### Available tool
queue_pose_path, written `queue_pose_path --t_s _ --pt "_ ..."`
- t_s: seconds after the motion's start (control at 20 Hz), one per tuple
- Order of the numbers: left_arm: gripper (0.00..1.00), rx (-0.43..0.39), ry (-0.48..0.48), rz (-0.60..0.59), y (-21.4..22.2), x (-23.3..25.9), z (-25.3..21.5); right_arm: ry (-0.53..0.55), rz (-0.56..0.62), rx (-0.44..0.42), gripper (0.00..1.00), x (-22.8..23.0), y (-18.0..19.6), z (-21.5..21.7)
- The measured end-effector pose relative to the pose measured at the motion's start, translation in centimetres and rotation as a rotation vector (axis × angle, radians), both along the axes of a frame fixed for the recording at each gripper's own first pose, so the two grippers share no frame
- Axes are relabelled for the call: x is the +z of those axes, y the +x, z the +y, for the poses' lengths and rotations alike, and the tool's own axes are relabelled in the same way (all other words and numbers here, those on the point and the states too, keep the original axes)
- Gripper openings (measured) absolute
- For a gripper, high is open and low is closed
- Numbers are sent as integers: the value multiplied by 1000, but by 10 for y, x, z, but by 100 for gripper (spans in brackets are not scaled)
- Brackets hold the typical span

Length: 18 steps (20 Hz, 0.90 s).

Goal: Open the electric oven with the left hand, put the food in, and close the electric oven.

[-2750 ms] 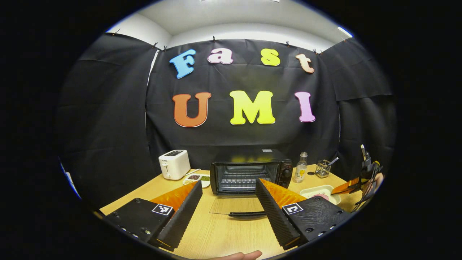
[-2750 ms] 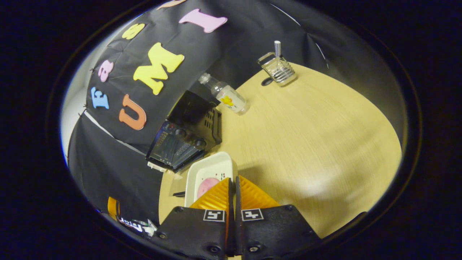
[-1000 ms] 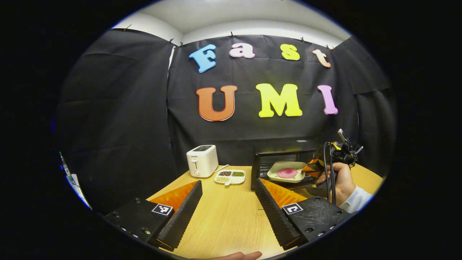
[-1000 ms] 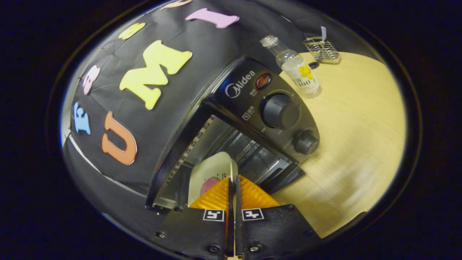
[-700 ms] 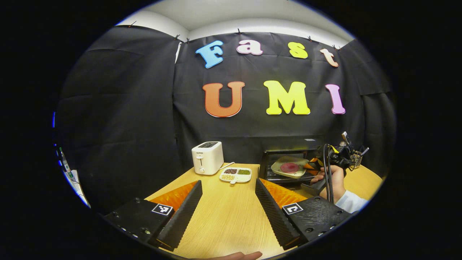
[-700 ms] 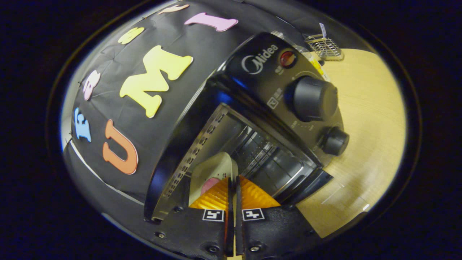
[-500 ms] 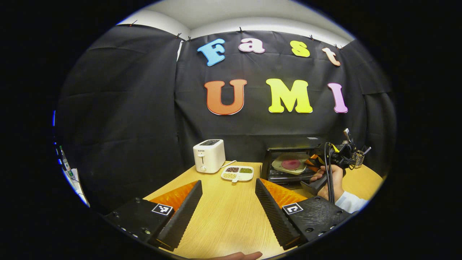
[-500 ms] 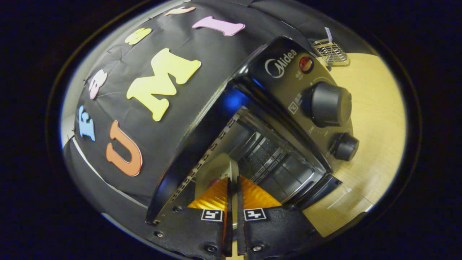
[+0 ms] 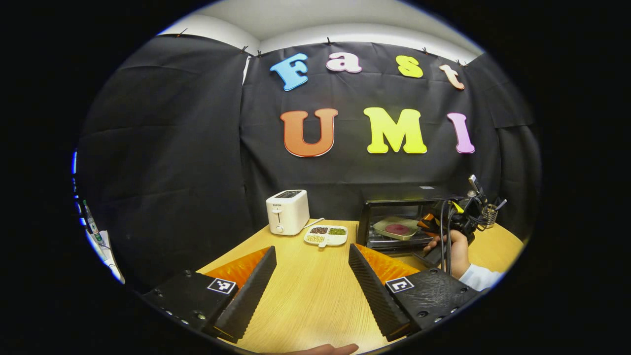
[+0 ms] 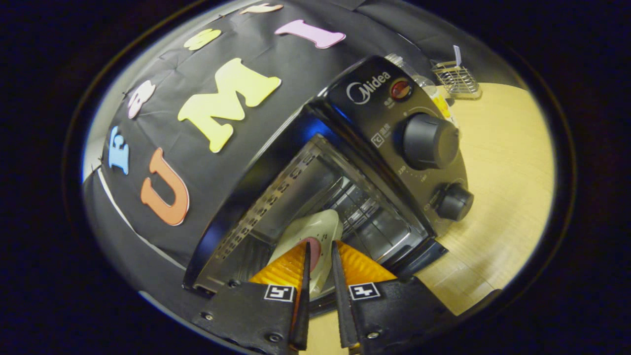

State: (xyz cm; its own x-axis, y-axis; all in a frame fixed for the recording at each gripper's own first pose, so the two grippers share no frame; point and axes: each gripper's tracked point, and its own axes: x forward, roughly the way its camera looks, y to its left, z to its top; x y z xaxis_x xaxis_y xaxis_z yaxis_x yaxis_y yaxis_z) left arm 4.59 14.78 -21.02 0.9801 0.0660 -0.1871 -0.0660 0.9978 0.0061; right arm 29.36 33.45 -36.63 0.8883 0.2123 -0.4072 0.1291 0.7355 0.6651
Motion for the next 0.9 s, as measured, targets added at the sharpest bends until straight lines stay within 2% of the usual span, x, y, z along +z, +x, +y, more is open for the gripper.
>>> queue_pose_path --t_s 0.2,0.25,0.3,0.35,0.6,0.65,0.7,0.85,0.9 --pt "94 -15 9 12 -3 -2 -11 -33 11 85 20 -4 -30 8" --pt "94 -21 10 18 -3 -3 -15 -44 15 100 28 -6 -39 7" --pt "94 -29 10 21 -3 -3 -20 -54 25 118 29 -9 -51 8" --pt "94 -40 13 27 -4 -5 -25 -65 32 141 24 -9 -63 7" --pt "94 -77 12 70 0 -20 -45 -144 -2 270 44 -2 -125 4" --pt "94 -82 8 83 1 -24 -49 -184 -20 282 48 1 -132 0" --pt "95 -88 4 96 2 -29 -54 -226 -46 290 58 8 -141 -9" --pt "95 -111 -13 125 6 -40 -68 -360 -168 327 67 33 -162 -22" --pt "95 -119 -17 134 6 -45 -72 -406 -207 345 78 38 -171 -26"
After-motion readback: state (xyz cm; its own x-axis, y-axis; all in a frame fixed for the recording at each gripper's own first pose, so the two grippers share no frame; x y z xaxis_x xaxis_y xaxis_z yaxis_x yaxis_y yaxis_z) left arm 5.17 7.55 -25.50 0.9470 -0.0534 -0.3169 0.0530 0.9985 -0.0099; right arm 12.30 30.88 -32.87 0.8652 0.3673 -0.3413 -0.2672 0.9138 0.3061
